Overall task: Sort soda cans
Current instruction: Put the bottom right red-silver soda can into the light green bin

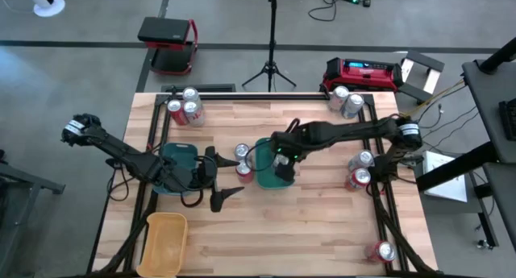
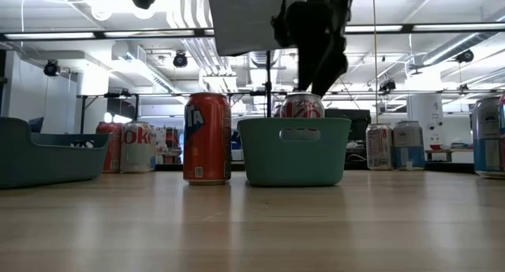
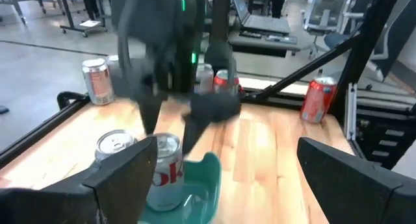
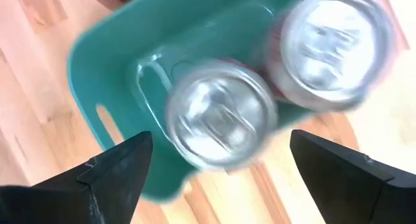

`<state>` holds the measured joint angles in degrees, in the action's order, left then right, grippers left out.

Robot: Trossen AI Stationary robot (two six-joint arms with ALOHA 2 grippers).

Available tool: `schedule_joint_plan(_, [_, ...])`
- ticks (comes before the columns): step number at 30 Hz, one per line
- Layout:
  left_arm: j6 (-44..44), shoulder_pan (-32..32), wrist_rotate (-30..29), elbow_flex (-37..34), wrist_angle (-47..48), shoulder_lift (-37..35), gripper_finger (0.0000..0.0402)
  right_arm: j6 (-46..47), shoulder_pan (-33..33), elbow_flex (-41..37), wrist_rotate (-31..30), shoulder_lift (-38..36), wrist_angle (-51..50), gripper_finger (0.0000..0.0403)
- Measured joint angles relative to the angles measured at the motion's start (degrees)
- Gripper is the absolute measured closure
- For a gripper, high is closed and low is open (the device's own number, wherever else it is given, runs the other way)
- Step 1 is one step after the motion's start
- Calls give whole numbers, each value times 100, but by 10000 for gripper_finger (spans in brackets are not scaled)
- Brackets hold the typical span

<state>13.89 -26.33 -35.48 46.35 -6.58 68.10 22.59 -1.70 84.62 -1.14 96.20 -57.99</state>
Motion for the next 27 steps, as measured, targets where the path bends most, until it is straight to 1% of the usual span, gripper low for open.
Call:
schedule_joint_plan(5, [59, 0, 0, -7, 63, 56, 47, -52, 159, -155, -162, -512, -675, 66])
schedule_joint_plan(9, [74, 9, -1, -9, 68, 166, 47, -55, 402, -735, -300, -735, -543, 97])
schedule_joint_plan(12, [89, 9, -2, -9, 62, 255, 47, -12, 502, -1300, -445, -871, -86, 125])
schedule_joint_plan(15, [143, 11, -6, -9, 8, 339, 47, -62, 519, -1764, -627, -913, 693, 156])
schedule_joint_plan(17, [164, 17, -7, -10, -40, 386, 47, -132, 517, -1982, -645, -919, 1200, 179])
schedule_joint_plan(20, [187, 17, -7, -9, -60, 433, 47, -220, 516, -2180, -648, -893, 1795, 214])
schedule_joint_plan(23, [210, 17, -9, -11, -86, 460, 47, -227, 499, -2310, -648, -718, 2103, 247])
schedule_joint_plan(27, [210, 27, -13, -10, -112, 469, 47, -313, 457, -2299, -694, -444, 2350, 284])
